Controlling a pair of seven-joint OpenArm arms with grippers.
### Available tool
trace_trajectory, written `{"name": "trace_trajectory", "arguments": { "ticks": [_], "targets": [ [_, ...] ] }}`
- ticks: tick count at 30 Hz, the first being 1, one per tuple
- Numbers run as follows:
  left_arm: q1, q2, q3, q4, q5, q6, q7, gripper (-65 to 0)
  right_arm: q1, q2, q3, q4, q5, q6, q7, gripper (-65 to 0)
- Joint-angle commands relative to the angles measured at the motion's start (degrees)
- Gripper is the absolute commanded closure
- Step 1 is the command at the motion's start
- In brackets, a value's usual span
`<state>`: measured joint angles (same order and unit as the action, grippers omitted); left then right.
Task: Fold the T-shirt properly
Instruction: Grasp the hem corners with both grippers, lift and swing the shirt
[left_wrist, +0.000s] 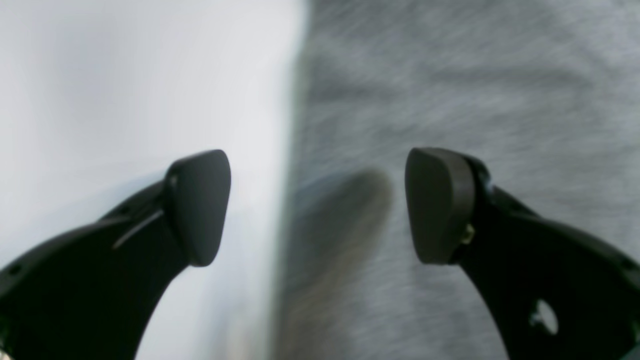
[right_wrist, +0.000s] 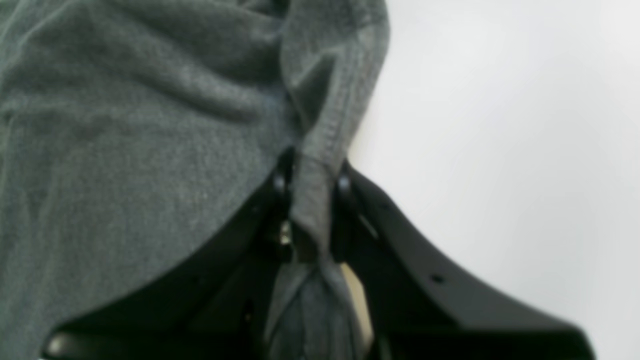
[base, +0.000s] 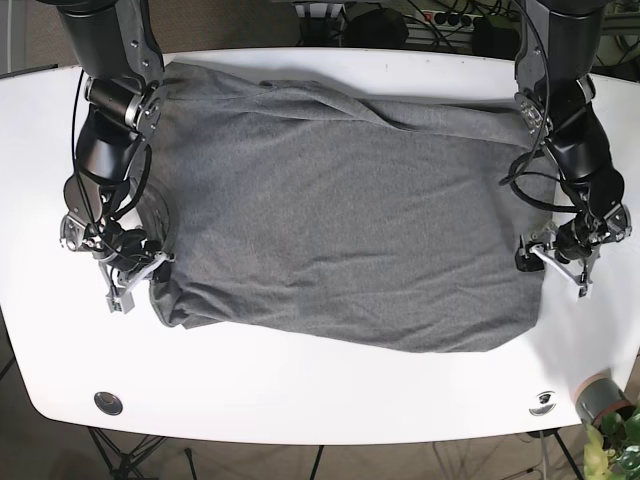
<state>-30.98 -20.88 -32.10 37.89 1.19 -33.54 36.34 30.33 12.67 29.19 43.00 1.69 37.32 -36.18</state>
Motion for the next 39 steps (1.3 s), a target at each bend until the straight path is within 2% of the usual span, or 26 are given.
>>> {"name": "trace_trajectory", "arguments": {
  "ticks": [1, 6, 9, 12, 15, 19, 23, 25, 30, 35, 39],
  "targets": [
    [-1.41, -0.79, 0.32, -0.75, -2.91, -0.17, -0.78, -51.5, 1.81, 0.65, 0.04, 0.91, 1.08, 0.26, 1.15, -3.0],
    [-3.00, -0.35, 3.22, -4.00, -7.74, -0.17, -0.69, -51.1, 1.81, 0.65, 0.04, 0.91, 1.34, 0.26, 1.15, -3.0],
    [-3.00, -0.35, 4.89, -5.58, -10.29, -0.17, -0.60, -47.5, 1.81, 0.56, 0.04, 0.91, 1.51, 0.17, 1.15, -3.0],
    [-3.00, -0.43, 5.42, -6.28, -12.05, -0.17, -0.69, -40.7, 1.81, 0.56, 0.04, 0.91, 1.51, 0.17, 1.15, -3.0],
    [-3.00, -0.35, 5.42, -6.28, -12.49, -0.17, -1.92, -29.9, 1.81, 0.56, 0.04, 0.91, 1.43, 0.44, 1.15, -3.0],
    [-2.91, -0.26, 5.24, -6.28, -12.40, 0.09, -6.40, -13.6, 1.81, 0.56, 0.04, 0.91, 1.51, 0.44, 0.98, -2.9],
    [-2.82, -0.43, 5.24, -6.20, -12.40, 0.09, -8.16, -2.4, 1.81, 0.56, 0.04, 0.91, 1.25, 0.44, 0.98, -2.9],
    [-2.82, -0.43, 5.33, -5.76, -12.40, 0.09, -8.16, 0.0, 1.81, 0.13, 0.04, 0.91, 1.25, 0.53, 0.98, -2.5],
    [-3.00, -0.43, 5.24, -3.65, -12.75, -0.44, -7.55, 0.0, 1.98, -0.58, 0.04, 3.99, 1.51, 0.53, -0.61, -1.9],
    [-0.53, -0.35, 5.24, 12.44, -12.66, -3.69, 2.12, 0.0, 1.81, -0.84, 0.04, 14.27, 1.60, 0.61, -6.59, -1.9],
    [0.08, -0.08, 5.50, 22.46, -12.49, -3.78, 5.73, 0.0, 2.42, -0.84, -0.05, 18.49, 1.60, 0.61, -8.96, -1.9]
  ]
}}
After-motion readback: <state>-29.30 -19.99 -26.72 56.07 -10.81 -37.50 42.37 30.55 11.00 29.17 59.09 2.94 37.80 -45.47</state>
